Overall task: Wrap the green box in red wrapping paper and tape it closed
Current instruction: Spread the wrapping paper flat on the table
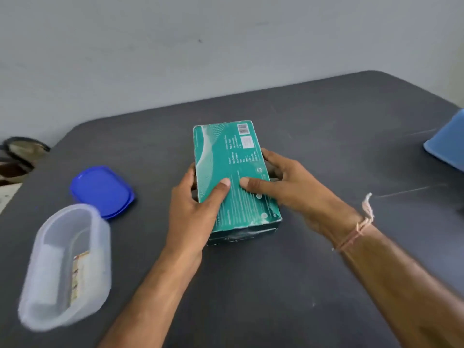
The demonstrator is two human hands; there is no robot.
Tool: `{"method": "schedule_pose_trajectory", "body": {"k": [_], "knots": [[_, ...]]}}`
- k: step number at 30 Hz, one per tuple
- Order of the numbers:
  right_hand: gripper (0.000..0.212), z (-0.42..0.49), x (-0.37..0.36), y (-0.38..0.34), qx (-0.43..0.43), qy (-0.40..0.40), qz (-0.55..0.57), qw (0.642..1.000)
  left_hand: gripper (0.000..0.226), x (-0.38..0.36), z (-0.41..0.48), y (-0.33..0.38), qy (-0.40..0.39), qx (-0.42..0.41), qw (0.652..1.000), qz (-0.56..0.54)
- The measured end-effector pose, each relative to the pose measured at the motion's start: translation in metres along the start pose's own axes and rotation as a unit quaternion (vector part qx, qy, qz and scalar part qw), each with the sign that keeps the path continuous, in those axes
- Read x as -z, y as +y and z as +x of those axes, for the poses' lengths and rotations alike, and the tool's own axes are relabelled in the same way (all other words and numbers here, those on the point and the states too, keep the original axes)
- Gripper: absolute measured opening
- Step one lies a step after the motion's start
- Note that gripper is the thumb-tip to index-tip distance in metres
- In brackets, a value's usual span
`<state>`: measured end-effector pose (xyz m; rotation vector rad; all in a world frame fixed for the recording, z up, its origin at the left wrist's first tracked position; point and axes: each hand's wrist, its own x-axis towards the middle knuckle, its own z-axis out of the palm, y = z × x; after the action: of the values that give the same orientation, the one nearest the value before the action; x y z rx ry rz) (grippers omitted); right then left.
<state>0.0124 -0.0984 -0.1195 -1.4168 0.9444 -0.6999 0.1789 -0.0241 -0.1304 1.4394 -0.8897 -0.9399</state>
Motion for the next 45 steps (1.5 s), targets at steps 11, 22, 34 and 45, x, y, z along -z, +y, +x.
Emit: {"method": "schedule_pose_trajectory", "body": {"k": [11,22,34,45], "knots": [[0.048,-0.089,-0.101,0.018,-0.003,-0.019,-0.021,1.000,0.061,0.099,-0.118,-0.031,0.062,-0.004,0.997,0.051],[0.046,-0.041,-0.095,0.021,-0.019,-0.115,-0.016,0.993,0.053,0.112,-0.097,-0.023,0.118,0.021,0.991,0.060],[0.052,-0.052,-0.137,0.024,-0.021,-0.084,0.020,0.996,0.036,0.142,-0.119,-0.013,0.168,-0.020,0.966,0.197],[0.068,-0.120,0.021,0.020,0.074,0.114,-0.142,0.981,0.034,0.011,-0.151,-0.002,0.135,-0.142,0.948,0.252]]}}
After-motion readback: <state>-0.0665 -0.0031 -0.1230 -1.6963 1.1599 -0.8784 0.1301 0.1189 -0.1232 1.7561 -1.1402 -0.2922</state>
